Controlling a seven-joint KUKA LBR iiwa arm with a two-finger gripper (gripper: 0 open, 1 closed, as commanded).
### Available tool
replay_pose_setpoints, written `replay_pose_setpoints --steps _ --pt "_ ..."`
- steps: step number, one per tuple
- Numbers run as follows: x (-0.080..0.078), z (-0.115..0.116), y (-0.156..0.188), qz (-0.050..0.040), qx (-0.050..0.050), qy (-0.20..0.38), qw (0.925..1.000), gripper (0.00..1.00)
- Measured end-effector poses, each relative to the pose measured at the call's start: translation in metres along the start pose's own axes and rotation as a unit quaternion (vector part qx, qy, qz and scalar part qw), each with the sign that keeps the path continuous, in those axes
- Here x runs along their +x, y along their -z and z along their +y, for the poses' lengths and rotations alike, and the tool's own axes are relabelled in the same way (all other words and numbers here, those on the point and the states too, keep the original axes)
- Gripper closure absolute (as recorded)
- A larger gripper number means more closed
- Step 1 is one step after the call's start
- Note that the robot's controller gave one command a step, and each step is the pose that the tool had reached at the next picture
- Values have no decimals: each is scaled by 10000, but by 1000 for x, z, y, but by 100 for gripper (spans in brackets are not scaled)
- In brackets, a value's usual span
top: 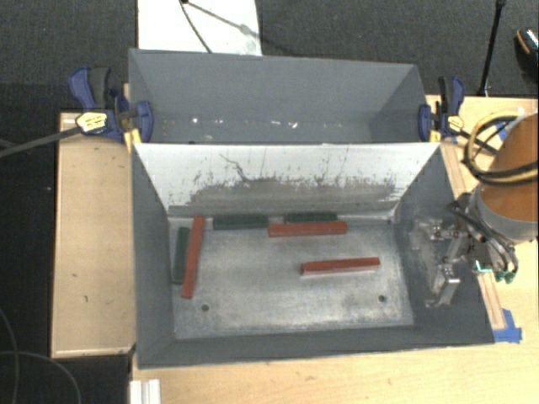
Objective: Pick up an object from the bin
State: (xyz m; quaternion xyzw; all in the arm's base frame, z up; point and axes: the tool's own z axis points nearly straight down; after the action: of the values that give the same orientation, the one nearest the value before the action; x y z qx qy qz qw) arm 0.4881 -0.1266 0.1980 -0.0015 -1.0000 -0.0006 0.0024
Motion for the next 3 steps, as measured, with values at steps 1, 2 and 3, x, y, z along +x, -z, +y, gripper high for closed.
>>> replay_pose_setpoints --steps 1,2,3 --pt "-67 59 -101 -25 -11 -83 10000 0" --pt "-75 73 -129 -15 -2 -29 10000 0" --pt "-76 71 -126 -44 7 -8 10000 100"
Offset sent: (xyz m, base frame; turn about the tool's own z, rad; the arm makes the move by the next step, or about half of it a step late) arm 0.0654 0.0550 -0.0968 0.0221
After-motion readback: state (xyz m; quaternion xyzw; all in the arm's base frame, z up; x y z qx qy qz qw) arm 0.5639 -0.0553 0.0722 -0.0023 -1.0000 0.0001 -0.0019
